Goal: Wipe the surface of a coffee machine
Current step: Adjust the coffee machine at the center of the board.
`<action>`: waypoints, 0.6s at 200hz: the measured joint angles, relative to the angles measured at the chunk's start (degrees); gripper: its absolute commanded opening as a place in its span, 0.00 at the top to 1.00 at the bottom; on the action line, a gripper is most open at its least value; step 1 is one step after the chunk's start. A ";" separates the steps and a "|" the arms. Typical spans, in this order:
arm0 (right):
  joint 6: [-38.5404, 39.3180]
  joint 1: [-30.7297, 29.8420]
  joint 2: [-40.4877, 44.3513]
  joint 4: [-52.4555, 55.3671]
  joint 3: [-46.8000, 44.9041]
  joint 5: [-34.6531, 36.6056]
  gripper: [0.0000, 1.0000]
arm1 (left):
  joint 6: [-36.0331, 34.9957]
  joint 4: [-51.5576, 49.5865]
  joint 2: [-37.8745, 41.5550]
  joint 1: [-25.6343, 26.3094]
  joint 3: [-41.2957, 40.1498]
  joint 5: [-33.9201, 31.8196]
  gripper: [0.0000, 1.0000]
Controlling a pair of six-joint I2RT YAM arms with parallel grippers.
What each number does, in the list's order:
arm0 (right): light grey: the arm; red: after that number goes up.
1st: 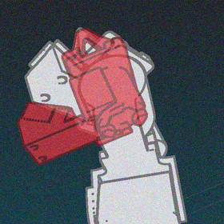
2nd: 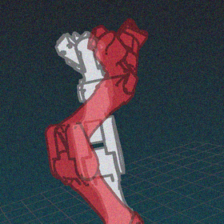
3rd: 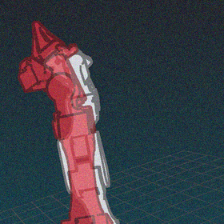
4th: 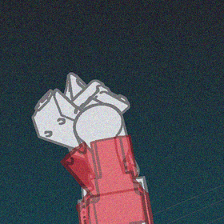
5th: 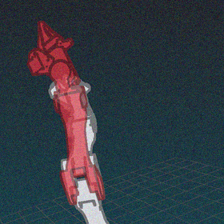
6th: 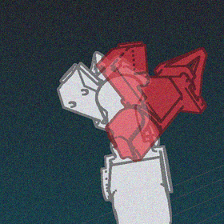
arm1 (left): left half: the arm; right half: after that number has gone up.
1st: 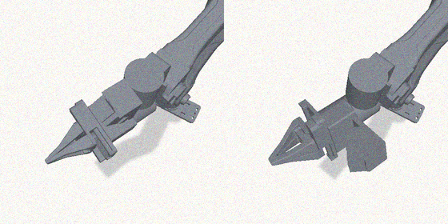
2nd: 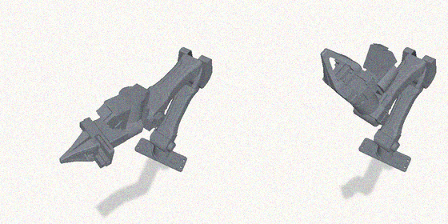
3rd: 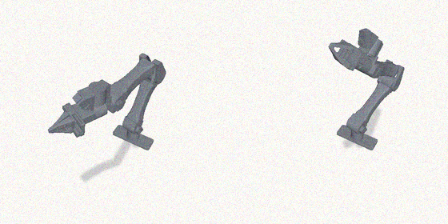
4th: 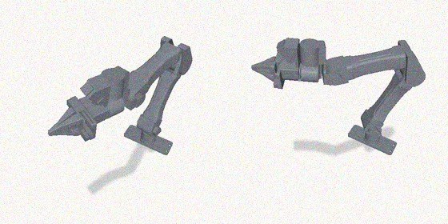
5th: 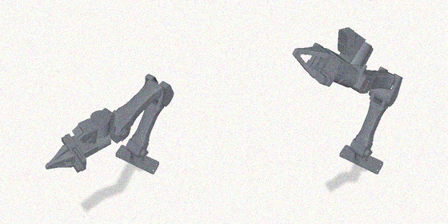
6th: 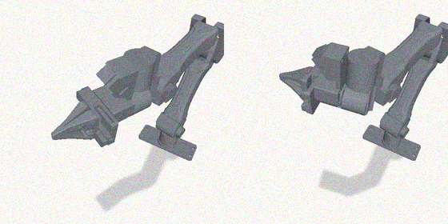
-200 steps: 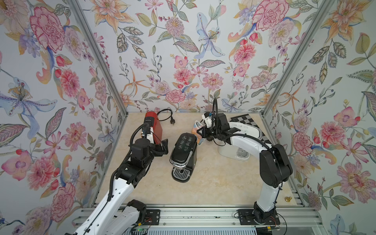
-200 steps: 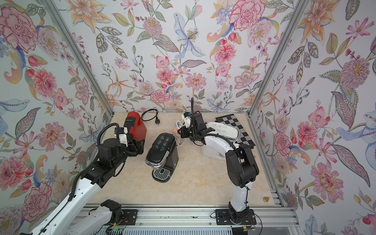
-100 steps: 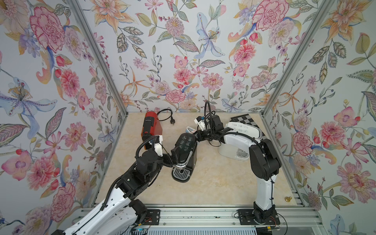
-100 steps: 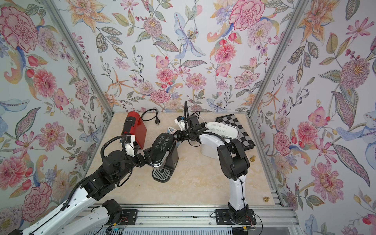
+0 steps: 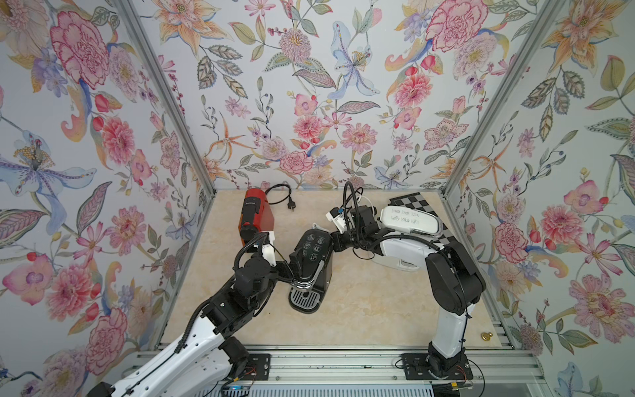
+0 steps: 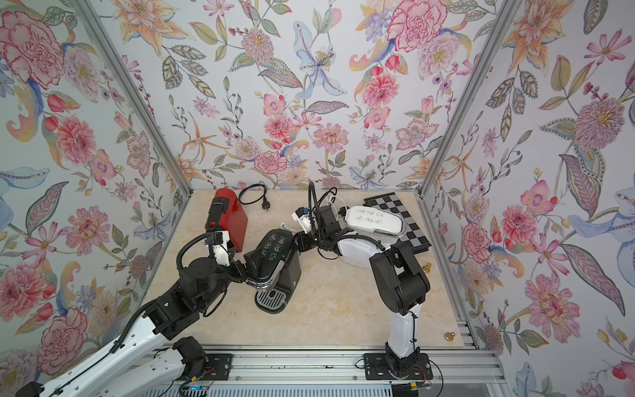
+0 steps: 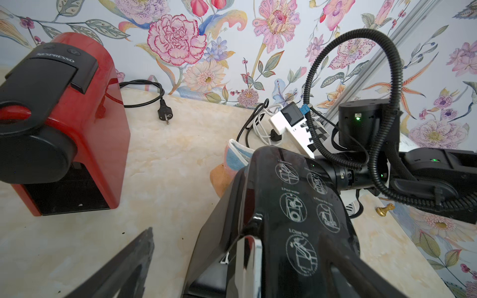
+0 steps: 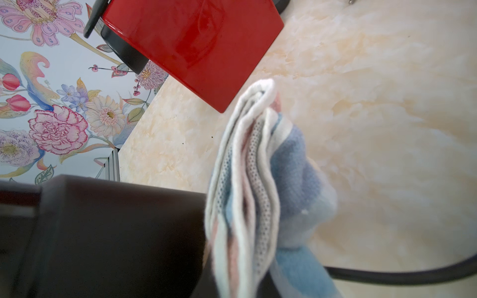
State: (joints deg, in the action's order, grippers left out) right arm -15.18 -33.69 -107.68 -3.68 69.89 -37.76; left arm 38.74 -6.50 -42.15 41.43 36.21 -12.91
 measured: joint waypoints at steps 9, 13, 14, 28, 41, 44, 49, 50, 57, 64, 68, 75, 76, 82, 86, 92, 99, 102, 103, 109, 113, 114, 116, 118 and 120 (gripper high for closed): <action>-0.24 -0.44 1.36 -0.92 -1.90 0.26 1.00 | 0.31 0.66 0.00 -0.15 -0.61 0.00 0.01; -0.48 -0.63 1.86 -1.33 -2.69 0.37 1.00 | 0.35 0.90 0.00 -0.17 -0.90 0.02 0.01; -0.50 -0.70 2.05 -1.44 -2.97 0.37 1.00 | 0.35 1.03 -0.02 -0.20 -1.01 0.00 0.01; -1.27 -1.36 3.76 -2.69 -5.53 0.68 1.00 | 0.76 1.73 -0.20 -0.20 -1.88 0.02 0.01; -2.21 -1.99 5.46 -4.35 -7.98 1.42 1.00 | 1.25 2.82 -0.31 -0.20 -2.51 0.02 0.01; -2.36 -2.19 5.88 -4.74 -8.50 1.70 1.00 | 1.25 3.04 -0.31 -0.20 -2.62 0.04 0.01; -2.64 -2.51 6.60 -5.22 -9.46 2.43 1.00 | 1.42 3.72 -0.31 -0.20 -2.91 0.04 0.01; -2.67 -2.58 6.73 -5.29 -9.60 2.54 1.00 | 1.51 3.87 -0.31 -0.20 -2.99 0.04 0.01; -3.10 -3.13 7.85 -5.70 -10.78 3.58 1.00 | 1.79 4.63 -0.28 -0.20 -3.32 0.04 0.01; -3.56 -3.72 9.01 -6.16 -12.02 4.63 1.00 | 2.08 5.25 -0.28 -0.20 -3.58 0.02 0.01; -3.76 -4.11 9.73 -6.34 -12.74 5.27 1.00 | 2.27 5.42 -0.28 -0.20 -3.69 0.02 0.01; -4.17 -4.66 10.73 -6.67 -13.84 5.97 1.00 | 2.56 5.64 -0.20 -0.20 -3.87 -0.11 0.01; -4.20 -4.70 10.82 -6.67 -13.94 6.01 1.00 | 2.62 5.62 -0.17 -0.20 -3.87 -0.22 0.01; -4.61 -5.09 11.52 -6.93 -14.75 6.40 1.00 | 2.93 5.49 0.02 -0.20 -4.00 -0.85 0.01; -4.85 -5.35 11.89 -6.99 -15.17 6.64 1.00 | 3.34 4.98 0.31 -0.20 -4.02 -1.46 0.01; -5.14 -5.70 12.24 -7.17 -15.61 6.84 1.00 | 4.02 3.98 0.83 -0.20 -4.04 -2.60 0.01; -5.38 -5.99 12.35 -7.28 -15.78 6.93 1.00 | 4.79 2.29 1.79 -0.20 -4.04 -4.13 0.01; -5.46 -6.05 12.35 -7.39 -15.82 6.97 1.00 | 5.16 1.40 2.34 -0.20 -4.04 -4.85 0.01; -5.46 -6.10 12.35 -7.43 -15.85 6.99 1.00 | 5.25 1.22 2.49 -0.17 -4.04 -5.01 0.01; -5.64 -6.12 12.35 -7.56 -15.89 7.02 1.00 | 5.79 -0.17 3.89 -0.17 -4.09 -6.29 0.01; -5.68 -6.10 12.35 -7.58 -15.89 6.99 1.00 | 5.81 -0.72 5.09 0.09 -4.17 -7.04 0.01; -5.68 -6.10 12.35 -7.56 -15.89 6.99 1.00 | 5.86 -0.81 5.25 0.13 -4.22 -7.13 0.01; -5.70 -6.08 12.35 -7.58 -15.89 6.99 1.00 | 5.88 -1.01 5.81 0.24 -4.24 -7.45 0.01; -5.70 -6.05 12.35 -7.58 -15.89 6.99 1.00 | 5.84 -1.25 6.56 0.39 -4.28 -7.74 0.01; -5.73 -6.03 12.35 -7.58 -15.89 6.97 1.00 | 5.84 -1.36 7.17 0.59 -4.33 -8.07 0.01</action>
State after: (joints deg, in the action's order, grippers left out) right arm -20.91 -39.72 -95.33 -11.27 54.00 -30.79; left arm 44.58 -7.86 -34.98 42.02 31.88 -20.97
